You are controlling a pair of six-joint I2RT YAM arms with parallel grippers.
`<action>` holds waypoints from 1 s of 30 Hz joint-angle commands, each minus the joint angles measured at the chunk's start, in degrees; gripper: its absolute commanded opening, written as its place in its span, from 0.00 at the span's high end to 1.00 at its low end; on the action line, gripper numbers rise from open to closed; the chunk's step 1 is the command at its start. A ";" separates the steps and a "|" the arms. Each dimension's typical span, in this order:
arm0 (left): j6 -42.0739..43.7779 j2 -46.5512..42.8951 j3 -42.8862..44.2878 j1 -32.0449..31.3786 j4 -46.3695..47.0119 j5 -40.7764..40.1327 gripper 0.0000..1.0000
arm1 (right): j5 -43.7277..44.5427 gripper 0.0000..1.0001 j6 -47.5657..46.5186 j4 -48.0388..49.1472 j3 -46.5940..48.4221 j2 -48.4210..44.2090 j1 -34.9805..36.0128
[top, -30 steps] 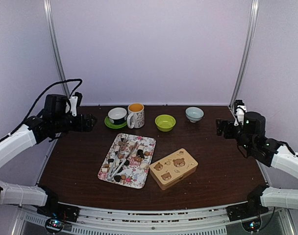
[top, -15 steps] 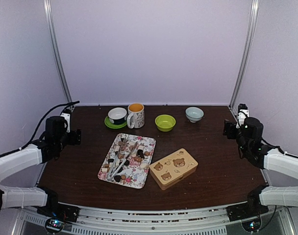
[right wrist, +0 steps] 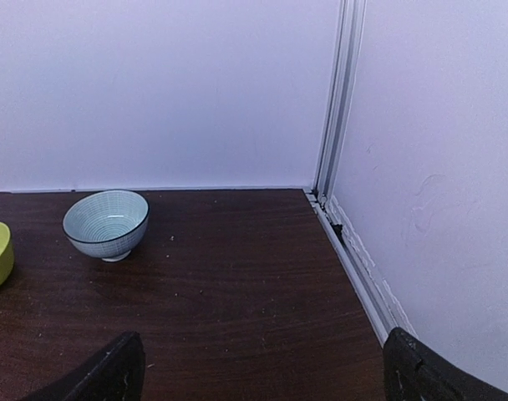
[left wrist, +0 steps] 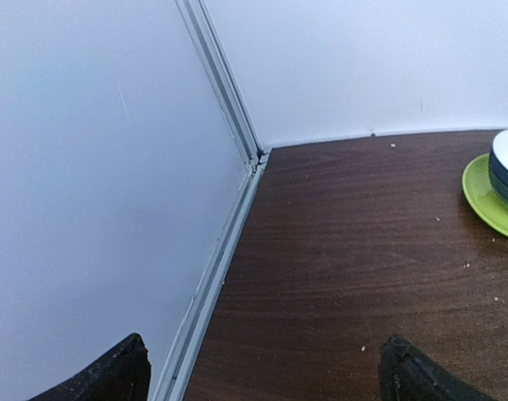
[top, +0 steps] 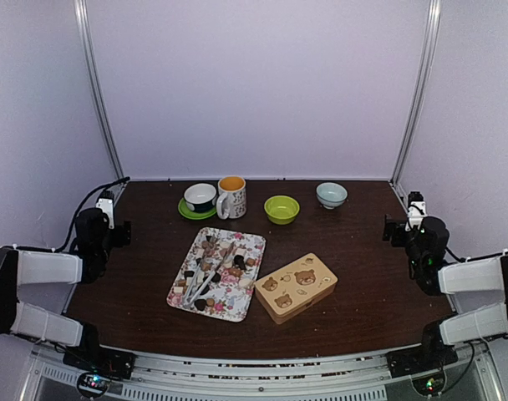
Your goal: Pack the chocolate
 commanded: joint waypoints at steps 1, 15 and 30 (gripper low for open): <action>1.69 1.02 -1.81 2.12 14.63 4.36 0.02 | -0.47 0.00 1.97 18.66 -1.54 8.91 -2.56; 1.52 9.50 -4.40 6.28 26.68 13.06 0.02 | -3.42 0.00 2.39 15.38 0.33 9.35 -4.26; 1.00 10.47 -2.82 7.88 26.08 16.01 0.02 | -3.43 0.00 2.44 14.70 0.45 9.19 -4.27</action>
